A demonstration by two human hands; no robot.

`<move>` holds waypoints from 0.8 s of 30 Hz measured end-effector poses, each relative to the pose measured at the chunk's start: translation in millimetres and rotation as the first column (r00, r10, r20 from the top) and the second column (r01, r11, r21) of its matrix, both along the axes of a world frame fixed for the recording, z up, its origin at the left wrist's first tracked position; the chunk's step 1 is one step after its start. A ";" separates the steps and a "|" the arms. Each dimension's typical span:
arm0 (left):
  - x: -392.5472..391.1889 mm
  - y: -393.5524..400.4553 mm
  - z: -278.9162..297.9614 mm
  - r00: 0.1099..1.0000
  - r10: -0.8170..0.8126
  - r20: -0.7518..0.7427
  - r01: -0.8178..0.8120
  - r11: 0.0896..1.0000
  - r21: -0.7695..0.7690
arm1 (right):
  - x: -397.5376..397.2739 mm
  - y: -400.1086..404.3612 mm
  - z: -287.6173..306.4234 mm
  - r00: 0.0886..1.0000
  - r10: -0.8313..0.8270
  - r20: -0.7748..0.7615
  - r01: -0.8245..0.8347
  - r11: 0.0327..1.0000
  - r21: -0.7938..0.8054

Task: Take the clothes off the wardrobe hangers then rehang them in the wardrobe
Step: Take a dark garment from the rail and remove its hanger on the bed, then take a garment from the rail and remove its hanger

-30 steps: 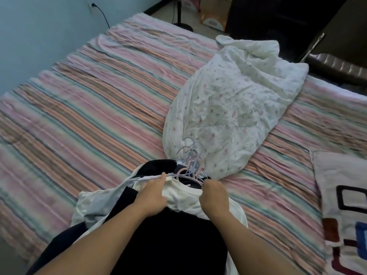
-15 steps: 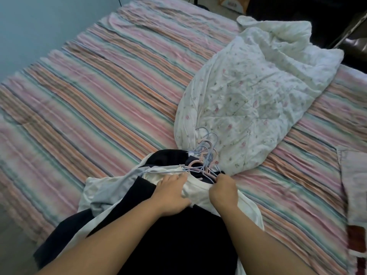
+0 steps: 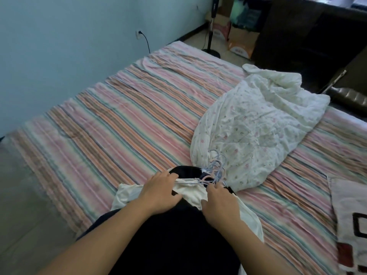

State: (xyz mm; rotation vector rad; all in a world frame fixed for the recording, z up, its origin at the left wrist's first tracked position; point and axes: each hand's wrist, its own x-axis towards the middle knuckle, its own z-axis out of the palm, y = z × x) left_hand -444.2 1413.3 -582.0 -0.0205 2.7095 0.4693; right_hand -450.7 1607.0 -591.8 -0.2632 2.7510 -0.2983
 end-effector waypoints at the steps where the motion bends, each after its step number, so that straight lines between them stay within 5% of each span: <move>1: 10.6 -7.1 14.0 1.000 0.002 -0.012 -0.002 1.000 -0.010 | 8.6 -4.2 14.6 1.000 0.006 0.019 -0.005 1.000 -0.012; 5: 39.6 -30.3 72.8 0.999 0.040 -0.025 -0.041 0.998 -0.043 | 29.5 -33.6 79.7 0.988 -0.053 0.147 0.071 0.990 -0.123; 9: 60.3 -60.5 139.7 0.994 0.068 -0.083 -0.073 0.996 -0.050 | 47.2 -83.3 150.3 0.997 0.028 0.078 -0.009 0.971 -0.238; 19: 217.2 -165.9 318.8 0.940 0.181 -0.288 -0.274 0.905 -0.326 | 154.0 -193.9 338.7 0.934 0.331 -0.137 -0.346 0.933 -0.102; 24: 325.9 -204.4 399.6 0.889 0.276 -0.366 -0.398 0.861 -0.316 | 236.2 -241.1 423.0 0.873 0.440 -0.211 -0.471 0.873 -0.126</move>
